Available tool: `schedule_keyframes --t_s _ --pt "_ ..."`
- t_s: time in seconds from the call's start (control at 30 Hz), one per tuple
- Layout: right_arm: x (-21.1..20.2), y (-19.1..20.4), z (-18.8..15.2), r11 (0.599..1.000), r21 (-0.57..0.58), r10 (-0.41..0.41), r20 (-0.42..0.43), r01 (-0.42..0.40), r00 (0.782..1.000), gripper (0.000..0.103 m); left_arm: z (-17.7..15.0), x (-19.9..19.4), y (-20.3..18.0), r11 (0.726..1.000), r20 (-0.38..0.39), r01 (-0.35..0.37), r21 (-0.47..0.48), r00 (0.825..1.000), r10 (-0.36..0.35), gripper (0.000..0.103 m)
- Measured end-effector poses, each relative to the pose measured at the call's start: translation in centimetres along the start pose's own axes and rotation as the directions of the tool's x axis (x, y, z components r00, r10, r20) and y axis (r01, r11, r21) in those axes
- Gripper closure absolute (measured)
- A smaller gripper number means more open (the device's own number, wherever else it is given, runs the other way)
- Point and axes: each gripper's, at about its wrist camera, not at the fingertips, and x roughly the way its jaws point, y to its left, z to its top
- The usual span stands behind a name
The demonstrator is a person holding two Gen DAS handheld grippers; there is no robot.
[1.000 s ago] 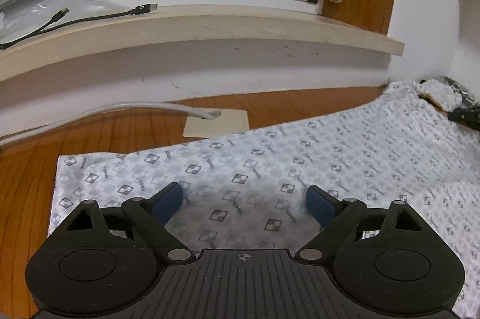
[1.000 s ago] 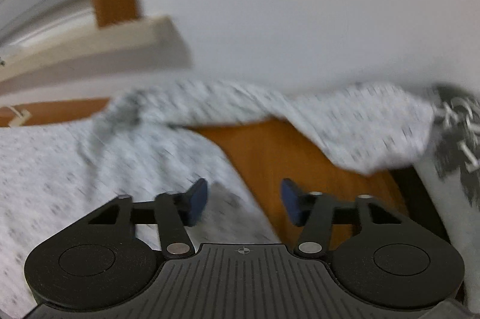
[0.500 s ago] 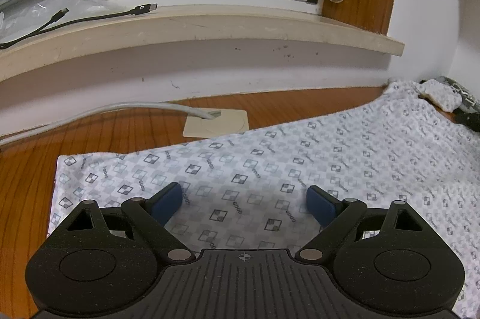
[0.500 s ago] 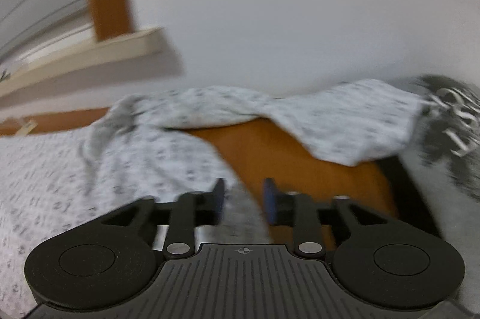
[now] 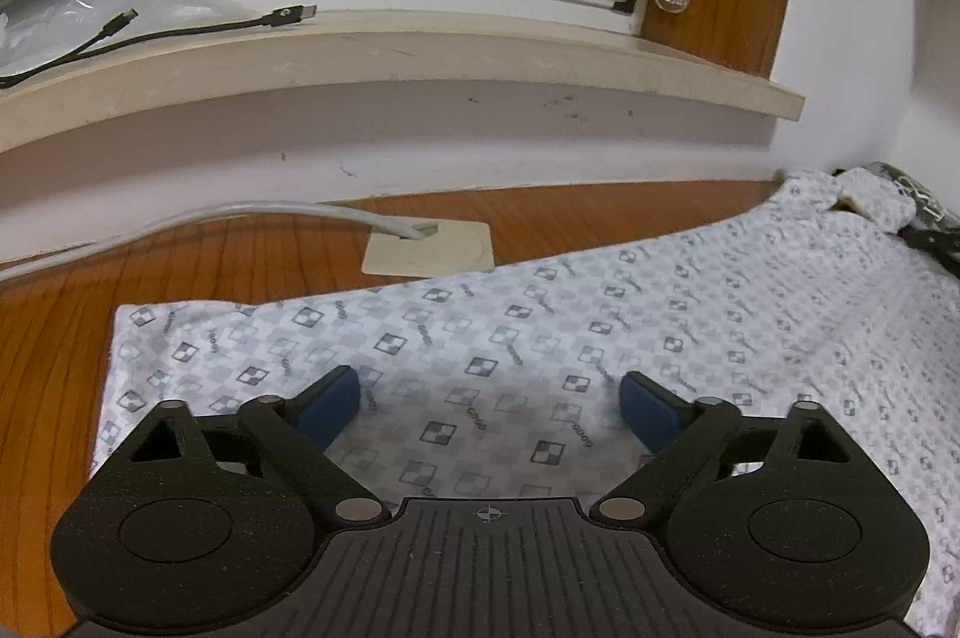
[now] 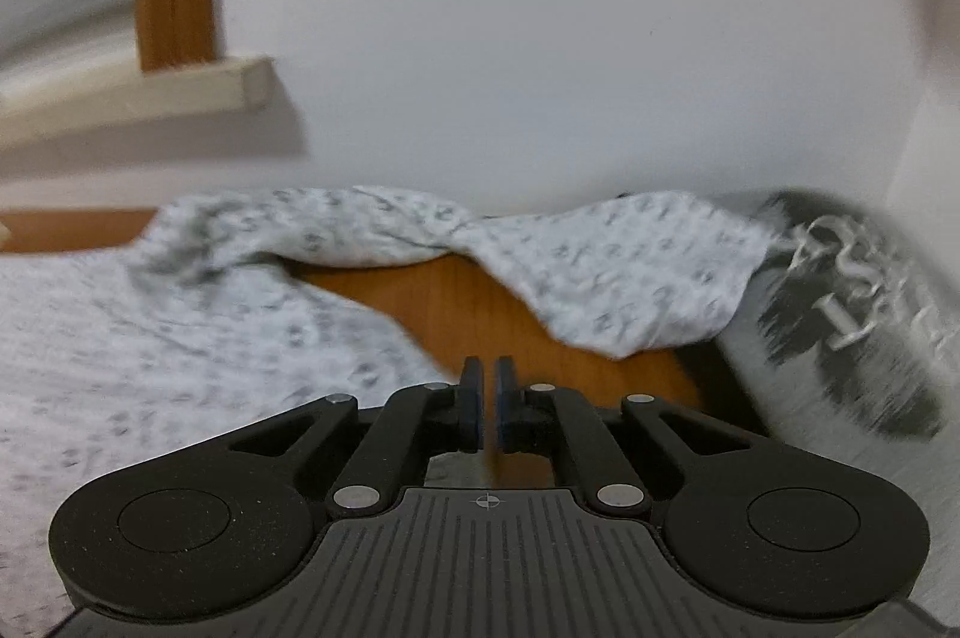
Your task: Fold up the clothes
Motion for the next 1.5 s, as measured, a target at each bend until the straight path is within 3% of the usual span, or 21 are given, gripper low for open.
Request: schedule_keyframes --t_s 0.07,0.13,0.23,0.33,0.4,0.43,0.47,0.5,0.53,0.73,0.93,0.97,1.13,1.3,1.43,1.5 --pt "0.7 -0.5 0.8 1.000 -0.014 -0.020 0.007 0.020 1.000 0.066 0.0 0.0 0.0 1.000 -0.002 0.004 0.003 1.000 -0.004 0.005" --pt "2.1 -1.1 1.4 0.997 -0.047 -0.062 0.004 0.062 0.998 0.054 0.0 0.0 0.0 1.000 -0.002 0.007 0.002 1.000 -0.007 0.004" --pt "5.1 -1.3 2.1 0.983 -0.100 -0.154 -0.017 0.151 0.988 0.050 0.0 -0.1 0.1 1.000 0.001 0.016 -0.007 1.000 -0.016 0.004" --pt "7.4 -2.0 2.5 0.984 -0.103 -0.154 -0.047 0.148 0.987 0.049 0.0 -0.1 0.2 1.000 0.003 0.020 -0.011 1.000 -0.020 0.004" --pt "8.0 -2.3 2.6 0.982 -0.105 -0.163 -0.049 0.157 0.985 0.051 0.0 -0.1 0.1 1.000 0.003 0.020 -0.011 1.000 -0.020 0.004" --pt "8.0 -2.4 2.7 0.983 -0.100 -0.158 -0.055 0.152 0.986 0.057 0.0 -0.1 0.1 1.000 0.003 0.020 -0.010 1.000 -0.020 0.004" --pt "8.0 -2.5 2.8 0.984 -0.095 -0.154 -0.062 0.147 0.986 0.084 0.0 -0.1 0.0 1.000 0.003 0.019 -0.010 1.000 -0.019 0.004" --pt "7.8 -2.6 3.0 0.986 -0.090 -0.147 -0.064 0.141 0.987 0.097 0.0 -0.1 0.0 1.000 0.003 0.019 -0.010 1.000 -0.019 0.004" --pt "6.9 -2.4 3.4 0.988 -0.086 -0.135 -0.047 0.131 0.990 0.101 0.0 -0.1 0.0 1.000 0.003 0.019 -0.011 1.000 -0.019 0.004" --pt "1.6 -1.3 5.9 0.996 -0.065 -0.062 0.058 0.066 0.996 0.101 -0.1 -0.2 0.1 1.000 0.003 0.018 -0.009 1.000 -0.018 0.004" --pt "-3.8 0.0 8.4 0.999 -0.054 0.014 0.162 -0.006 0.987 0.102 -0.1 -0.2 0.1 1.000 0.004 0.019 -0.012 1.000 -0.019 0.004" --pt "-4.6 1.2 8.8 0.997 -0.064 0.057 0.173 -0.046 0.983 0.102 -0.1 -0.2 0.1 1.000 0.004 0.020 -0.013 1.000 -0.020 0.004" --pt "-8.6 7.1 10.9 0.962 -0.123 0.264 0.218 -0.242 0.939 0.102 0.0 -0.2 0.2 1.000 0.005 0.023 -0.017 1.000 -0.023 0.003" --pt "-12.5 13.1 13.0 0.886 -0.189 0.459 0.248 -0.423 0.853 0.102 0.0 -0.3 0.3 0.999 0.007 0.024 -0.021 1.000 -0.024 0.003" --pt "-12.4 17.9 13.5 0.820 -0.210 0.570 0.207 -0.533 0.795 0.102 0.0 -0.3 0.3 0.999 0.009 0.026 -0.025 1.000 -0.026 0.003" --pt "-11.9 19.4 13.3 0.806 -0.212 0.588 0.182 -0.552 0.788 0.102 0.0 -0.3 0.3 0.999 0.009 0.027 -0.026 1.000 -0.027 0.003"
